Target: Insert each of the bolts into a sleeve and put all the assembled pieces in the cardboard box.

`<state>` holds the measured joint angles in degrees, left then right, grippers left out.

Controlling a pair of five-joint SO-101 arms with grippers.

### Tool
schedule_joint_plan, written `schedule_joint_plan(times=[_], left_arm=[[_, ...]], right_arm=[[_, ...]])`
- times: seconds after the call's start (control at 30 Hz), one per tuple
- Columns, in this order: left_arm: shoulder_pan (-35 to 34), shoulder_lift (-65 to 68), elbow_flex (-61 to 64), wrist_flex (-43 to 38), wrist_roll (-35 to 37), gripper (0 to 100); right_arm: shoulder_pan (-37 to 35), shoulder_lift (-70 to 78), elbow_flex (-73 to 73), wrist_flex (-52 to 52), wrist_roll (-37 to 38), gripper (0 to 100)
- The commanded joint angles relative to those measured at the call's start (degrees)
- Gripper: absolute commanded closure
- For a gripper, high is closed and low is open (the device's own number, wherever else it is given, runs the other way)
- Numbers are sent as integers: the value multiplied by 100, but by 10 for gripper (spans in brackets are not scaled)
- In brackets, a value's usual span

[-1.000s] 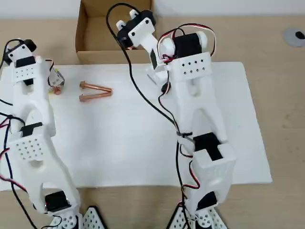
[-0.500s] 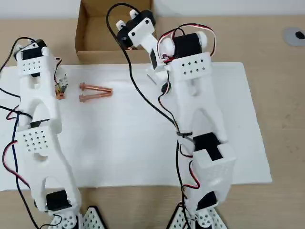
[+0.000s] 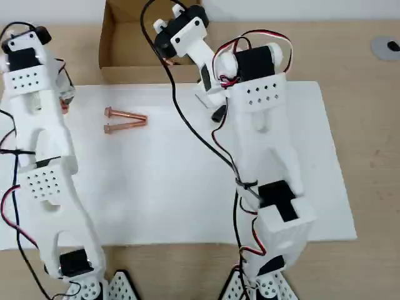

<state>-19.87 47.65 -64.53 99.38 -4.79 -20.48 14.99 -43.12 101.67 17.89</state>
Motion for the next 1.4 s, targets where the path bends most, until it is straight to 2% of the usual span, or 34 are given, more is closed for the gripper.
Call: schedule_joint_plan(times=[0.0, 0.07, 0.17, 0.33, 0.4, 0.6, 0.73, 0.93, 1.1, 1.27, 1.37], left_arm=[[-281, -180, -422, 123, -1160, 994], [-457, -453, -343, 123, -2119, 994], [-545, -1077, 281, 123, -3982, 993], [-369, -2325, 2409, 123, -6892, 991], [-185, -2888, 3516, 123, -7701, 990], [448, -4681, 6804, 123, -9398, 990], [440, -5587, 8062, 114, -10040, 989], [334, -6026, 8738, 97, -10655, 989], [352, -6026, 8756, -325, -10523, 987], [360, -6018, 8765, -1037, -9864, 881], [475, -6018, 8782, -1380, -9468, 864]], right_arm=[[92, -347, 13, 70, -44, 988], [84, -338, 13, 70, -97, 988], [84, -330, 13, 70, -202, 988], [75, -330, 13, 62, -281, 988], [75, -330, 13, 70, -290, 988], [92, -347, 13, 70, -290, 988], [92, -356, 13, 79, -290, 988], [92, -338, 22, 79, -281, 988], [75, -330, 259, 79, -273, 988], [75, -356, 453, 62, -273, 988], [75, -356, 435, 53, -273, 988]])
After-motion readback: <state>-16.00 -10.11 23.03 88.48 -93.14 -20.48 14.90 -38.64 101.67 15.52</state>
